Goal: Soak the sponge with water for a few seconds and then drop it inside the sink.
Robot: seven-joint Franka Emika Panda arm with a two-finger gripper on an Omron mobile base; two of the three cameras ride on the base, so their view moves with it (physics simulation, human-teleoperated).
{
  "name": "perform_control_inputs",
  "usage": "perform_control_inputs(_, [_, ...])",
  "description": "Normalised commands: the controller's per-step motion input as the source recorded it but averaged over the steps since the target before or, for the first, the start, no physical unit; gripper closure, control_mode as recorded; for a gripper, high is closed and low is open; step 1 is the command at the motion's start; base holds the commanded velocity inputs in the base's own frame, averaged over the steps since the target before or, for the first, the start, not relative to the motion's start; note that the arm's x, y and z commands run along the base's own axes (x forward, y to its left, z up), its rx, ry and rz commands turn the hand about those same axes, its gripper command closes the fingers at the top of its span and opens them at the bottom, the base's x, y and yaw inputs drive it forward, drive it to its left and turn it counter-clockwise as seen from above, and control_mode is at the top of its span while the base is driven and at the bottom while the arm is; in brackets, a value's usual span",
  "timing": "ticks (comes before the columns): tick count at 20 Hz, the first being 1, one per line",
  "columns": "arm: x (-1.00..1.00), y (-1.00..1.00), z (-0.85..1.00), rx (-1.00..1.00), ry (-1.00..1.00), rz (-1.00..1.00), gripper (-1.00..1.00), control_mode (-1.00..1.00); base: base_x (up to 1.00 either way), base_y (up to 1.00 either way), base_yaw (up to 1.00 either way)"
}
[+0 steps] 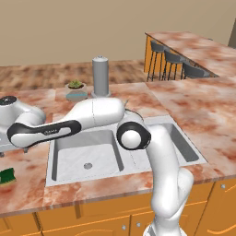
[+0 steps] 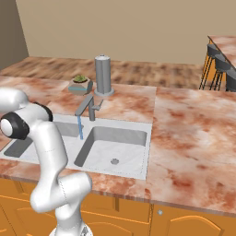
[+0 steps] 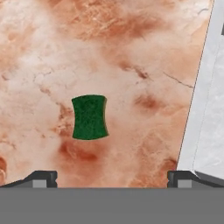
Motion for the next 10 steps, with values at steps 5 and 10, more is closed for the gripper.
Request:
perform_control_inputs(5, [0.02,0.11,-0.25,0.0,0.0,0.0,-1.0,-1.0,0.0,0.0,0.0])
perform_control_inputs(10, [0.11,0.09,-0.07,0.0,0.0,0.0,-1.0,-1.0,0.0,0.0,0.0])
